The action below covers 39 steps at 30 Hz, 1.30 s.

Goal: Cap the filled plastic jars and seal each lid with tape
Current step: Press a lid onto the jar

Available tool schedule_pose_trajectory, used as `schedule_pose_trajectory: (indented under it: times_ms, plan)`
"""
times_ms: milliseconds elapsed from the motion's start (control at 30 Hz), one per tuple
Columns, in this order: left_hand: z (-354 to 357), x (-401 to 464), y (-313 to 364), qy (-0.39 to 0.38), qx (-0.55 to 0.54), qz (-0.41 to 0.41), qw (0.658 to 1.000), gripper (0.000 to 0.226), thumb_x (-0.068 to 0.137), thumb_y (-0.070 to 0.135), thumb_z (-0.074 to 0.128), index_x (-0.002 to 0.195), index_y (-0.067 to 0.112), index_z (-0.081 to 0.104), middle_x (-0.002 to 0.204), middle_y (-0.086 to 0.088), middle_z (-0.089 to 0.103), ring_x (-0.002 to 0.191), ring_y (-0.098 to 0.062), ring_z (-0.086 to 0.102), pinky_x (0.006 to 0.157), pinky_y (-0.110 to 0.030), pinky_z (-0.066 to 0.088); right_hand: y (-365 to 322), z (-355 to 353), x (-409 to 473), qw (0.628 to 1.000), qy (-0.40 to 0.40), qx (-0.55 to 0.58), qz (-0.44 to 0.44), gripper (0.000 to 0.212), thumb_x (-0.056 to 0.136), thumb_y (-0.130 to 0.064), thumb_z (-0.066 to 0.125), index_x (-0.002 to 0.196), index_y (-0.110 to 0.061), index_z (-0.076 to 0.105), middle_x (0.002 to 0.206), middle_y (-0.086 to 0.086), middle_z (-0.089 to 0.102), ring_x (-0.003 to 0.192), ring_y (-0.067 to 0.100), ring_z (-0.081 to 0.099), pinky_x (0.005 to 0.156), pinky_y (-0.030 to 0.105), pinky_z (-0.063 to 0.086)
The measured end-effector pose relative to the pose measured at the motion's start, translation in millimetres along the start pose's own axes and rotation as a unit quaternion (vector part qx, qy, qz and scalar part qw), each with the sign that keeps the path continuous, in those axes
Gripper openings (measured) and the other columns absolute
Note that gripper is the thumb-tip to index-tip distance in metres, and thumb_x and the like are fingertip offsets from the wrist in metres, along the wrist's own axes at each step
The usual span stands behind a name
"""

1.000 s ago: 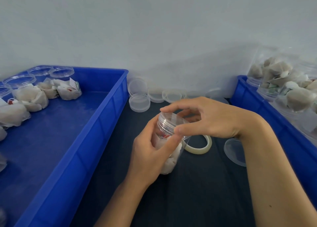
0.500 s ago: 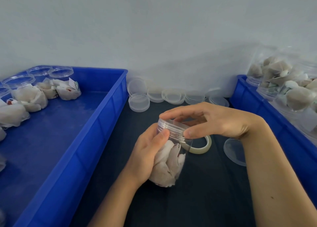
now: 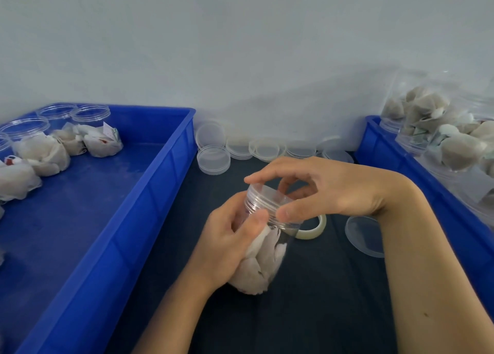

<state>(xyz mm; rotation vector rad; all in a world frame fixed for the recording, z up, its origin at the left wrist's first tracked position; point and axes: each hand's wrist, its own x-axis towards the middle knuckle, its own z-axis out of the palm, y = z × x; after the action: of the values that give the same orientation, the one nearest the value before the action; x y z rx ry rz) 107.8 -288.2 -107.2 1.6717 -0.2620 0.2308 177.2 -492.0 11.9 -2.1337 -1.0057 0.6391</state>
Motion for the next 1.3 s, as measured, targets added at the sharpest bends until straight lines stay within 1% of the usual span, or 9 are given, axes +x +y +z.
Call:
schedule_pose_trajectory:
  times_ms: [67, 200, 333, 533, 733, 933, 1100, 1233, 1300]
  plan:
    - [-2.0, -0.4, 2.0, -0.043, -0.083, -0.034, 0.995, 0.046, 0.097, 0.06, 0.056, 0.107, 0.021, 0.078, 0.099, -0.013, 0.077, 0.093, -0.025, 0.073, 0.082, -0.043, 0.059, 2.6, -2.0, -4.1, 0.999, -0.013, 0.024, -0.044, 0.055, 0.093, -0.021, 0.078, 0.142, -0.041, 0.063, 0.142, -0.018, 0.059, 0.127, 0.02, 0.061, 0.11, 0.045, 0.052]
    - [-2.3, -3.2, 10.0, -0.11, -0.255, -0.091, 0.956, 0.048, 0.102, 0.06, 0.052, 0.113, 0.023, 0.081, 0.104, -0.004, 0.079, 0.095, -0.015, 0.075, 0.084, -0.029, 0.059, 7.5, -3.4, -4.0, 0.993, -0.017, 0.072, -0.093, 0.061, 0.091, -0.009, 0.074, 0.147, -0.03, 0.061, 0.143, -0.006, 0.062, 0.129, 0.028, 0.059, 0.108, 0.044, 0.054]
    - [-2.1, -1.9, 10.0, -0.109, -0.278, -0.101, 0.949, 0.046, 0.108, 0.052, 0.044, 0.114, 0.024, 0.08, 0.106, -0.004, 0.079, 0.096, -0.015, 0.075, 0.085, -0.029, 0.059, 10.4, -4.7, -1.7, 0.994, -0.027, 0.065, -0.088, 0.064, 0.092, -0.012, 0.074, 0.149, -0.036, 0.058, 0.146, -0.005, 0.062, 0.134, 0.024, 0.058, 0.114, 0.044, 0.05]
    - [-7.8, -2.3, 10.4, -0.132, -0.314, -0.129, 0.931, 0.055, 0.094, 0.064, 0.066, 0.117, 0.016, 0.079, 0.112, -0.014, 0.075, 0.101, -0.024, 0.072, 0.091, -0.036, 0.06, 8.9, -4.6, -3.9, 0.995, -0.042, 0.046, -0.08, 0.062, 0.091, -0.009, 0.074, 0.148, -0.029, 0.061, 0.149, -0.003, 0.06, 0.135, 0.026, 0.058, 0.119, 0.048, 0.044]
    - [-3.1, -2.7, 12.7, -0.118, -0.294, -0.14, 0.938, 0.05, 0.101, 0.059, 0.056, 0.119, 0.019, 0.08, 0.114, -0.011, 0.076, 0.103, -0.021, 0.073, 0.092, -0.034, 0.06, 9.2, -5.1, -2.4, 0.997, -0.047, 0.049, -0.043, 0.059, 0.092, -0.019, 0.073, 0.145, -0.042, 0.062, 0.146, 0.001, 0.063, 0.135, 0.022, 0.06, 0.118, 0.048, 0.044]
    - [-0.7, -2.2, 13.6, -0.092, -0.229, -0.097, 0.964, 0.052, 0.096, 0.061, 0.06, 0.116, 0.016, 0.078, 0.106, -0.011, 0.077, 0.097, -0.02, 0.073, 0.086, -0.031, 0.059, 4.1, -3.2, -2.9, 1.0, -0.023, 0.017, -0.001, 0.053, 0.089, -0.042, 0.077, 0.138, -0.053, 0.062, 0.126, -0.026, 0.069, 0.119, 0.006, 0.067, 0.096, 0.027, 0.055]
    - [6.8, -3.1, 3.9, -0.024, -0.085, -0.029, 0.996, 0.055, 0.098, 0.057, 0.058, 0.129, 0.012, 0.067, 0.121, -0.014, 0.073, 0.116, -0.032, 0.07, 0.102, -0.053, 0.055, -3.0, 1.1, 4.3, 0.997, 0.017, -0.055, 0.056, 0.064, 0.078, -0.072, 0.073, 0.138, -0.058, 0.056, 0.124, -0.039, 0.061, 0.101, -0.004, 0.067, 0.09, 0.024, 0.048]
    - [8.5, -4.9, 7.7, 0.015, -0.028, 0.029, 0.999, 0.046, 0.096, 0.069, 0.062, 0.129, 0.036, 0.065, 0.121, 0.006, 0.074, 0.114, -0.016, 0.071, 0.089, -0.022, 0.056, -9.2, 2.8, 5.3, 0.995, 0.029, -0.075, 0.064, 0.069, 0.078, -0.074, 0.075, 0.141, -0.06, 0.051, 0.126, -0.04, 0.055, 0.103, -0.008, 0.065, 0.093, 0.027, 0.053]
    - [6.7, -3.9, 6.7, 0.019, -0.001, 0.041, 0.999, 0.038, 0.096, 0.062, 0.067, 0.128, 0.042, 0.063, 0.122, 0.01, 0.074, 0.114, -0.013, 0.072, 0.088, -0.018, 0.054, -10.5, 3.3, 3.4, 0.995, 0.028, -0.072, 0.063, 0.063, 0.083, -0.066, 0.078, 0.14, -0.059, 0.053, 0.127, -0.037, 0.058, 0.107, -0.005, 0.065, 0.098, 0.032, 0.056]
